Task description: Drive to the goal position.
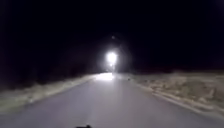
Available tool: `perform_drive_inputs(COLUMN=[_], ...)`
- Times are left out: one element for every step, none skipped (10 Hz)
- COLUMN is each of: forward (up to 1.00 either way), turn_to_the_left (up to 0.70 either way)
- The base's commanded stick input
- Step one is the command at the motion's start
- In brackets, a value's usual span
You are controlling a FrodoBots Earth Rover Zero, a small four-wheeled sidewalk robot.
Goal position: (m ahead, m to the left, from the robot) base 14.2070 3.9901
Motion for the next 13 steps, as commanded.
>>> perform_drive_inputs(forward=[0.85,0.85,0.85,0.85,0.85,0.85,0.85,0.85,0.85,0.85,0.85,0.85,0.85], turn_to_the_left=[0.00,0.00,0.00,0.00,0.34,0.31,0.00,0.00,0.00,0.00,0.00,0.00,0.00])
